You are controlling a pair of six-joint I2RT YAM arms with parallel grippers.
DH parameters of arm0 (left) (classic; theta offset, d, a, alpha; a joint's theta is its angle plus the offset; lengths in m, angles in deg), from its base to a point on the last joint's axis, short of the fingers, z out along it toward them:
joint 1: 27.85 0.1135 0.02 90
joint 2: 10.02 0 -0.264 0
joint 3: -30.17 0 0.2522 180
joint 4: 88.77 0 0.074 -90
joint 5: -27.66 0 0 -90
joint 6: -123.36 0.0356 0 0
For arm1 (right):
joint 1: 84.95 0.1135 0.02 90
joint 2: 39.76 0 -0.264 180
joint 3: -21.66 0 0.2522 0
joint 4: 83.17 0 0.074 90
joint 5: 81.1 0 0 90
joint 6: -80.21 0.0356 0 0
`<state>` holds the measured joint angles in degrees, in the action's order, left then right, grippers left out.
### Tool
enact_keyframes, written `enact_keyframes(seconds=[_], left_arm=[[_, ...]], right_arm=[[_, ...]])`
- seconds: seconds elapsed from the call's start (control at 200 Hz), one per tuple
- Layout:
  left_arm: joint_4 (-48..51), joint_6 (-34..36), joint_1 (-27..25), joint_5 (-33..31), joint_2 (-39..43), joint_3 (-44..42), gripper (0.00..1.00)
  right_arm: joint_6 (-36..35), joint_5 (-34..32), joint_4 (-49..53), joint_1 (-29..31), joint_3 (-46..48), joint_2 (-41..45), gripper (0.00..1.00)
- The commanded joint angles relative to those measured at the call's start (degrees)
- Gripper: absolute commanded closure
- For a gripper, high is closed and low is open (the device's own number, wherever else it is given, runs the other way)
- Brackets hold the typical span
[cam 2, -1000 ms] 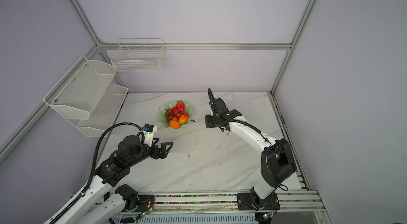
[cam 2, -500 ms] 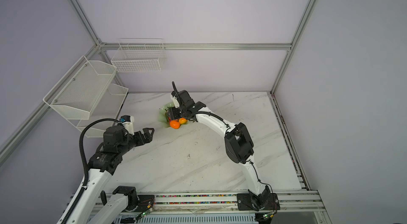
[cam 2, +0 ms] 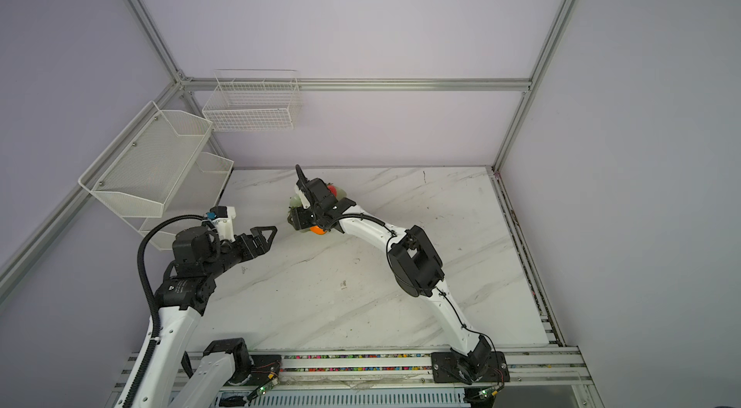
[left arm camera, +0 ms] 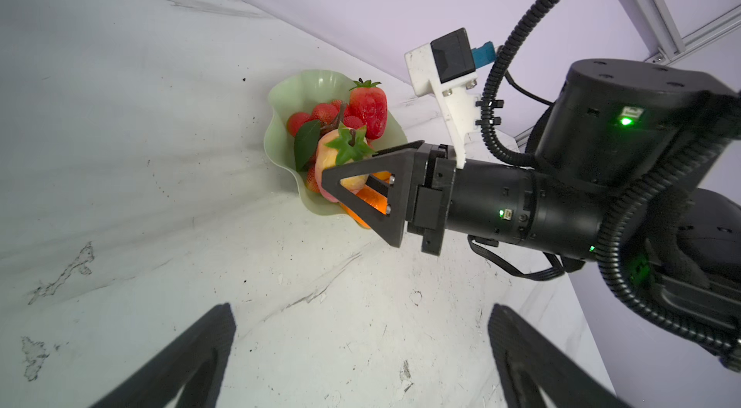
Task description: Place and organize the fake fruits in the fruit bowl
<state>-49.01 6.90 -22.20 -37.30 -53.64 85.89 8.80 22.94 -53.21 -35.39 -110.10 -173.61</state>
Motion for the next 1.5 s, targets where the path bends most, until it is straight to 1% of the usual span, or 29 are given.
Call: enact_keyframes(seconds=[0.0,0.26,0.52,0.59,0.735,0.93,1.115,1.295,1.495], left_arm=[[-1.82,0.25,0.63,2.12,1.09,-0.03,0.00],[0.94,2.76,1.34,1.77,1.81,0.81,0.00],[2.47,3.96,2.08,2.15,1.78,1.09,0.00],[2.48,3.85,2.28,2.46,1.96,1.10,0.00],[2.63,4.03,2.42,2.65,2.05,1.51,0.00],[3.13,4.30,2.48,3.00,2.44,1.81,0.00],[3.80,4.57,2.52,2.98,2.87,2.17,0.00],[4.15,4.33,2.52,3.18,3.27,2.33,0.00],[2.84,3.24,2.49,2.86,4.23,2.58,0.00]], right_arm=[[1.60,-3.55,-3.41,-0.07,-1.39,-1.28,0.54],[2.40,-2.97,-2.54,0.04,-4.67,-5.29,0.53],[1.86,-5.07,-1.41,0.07,-5.97,-6.76,0.51],[1.66,-5.25,-0.86,0.10,-6.58,-7.12,0.49],[1.47,-5.34,-0.50,0.11,-7.34,-7.24,0.40],[1.09,-5.60,0.86,0.03,-9.57,-7.66,0.32],[0.55,-6.03,3.04,0.10,-11.68,-8.36,0.28],[0.32,-5.75,3.00,0.10,-11.47,-6.78,0.27],[-0.20,-0.95,0.53,0.80,-6.77,1.84,0.26]])
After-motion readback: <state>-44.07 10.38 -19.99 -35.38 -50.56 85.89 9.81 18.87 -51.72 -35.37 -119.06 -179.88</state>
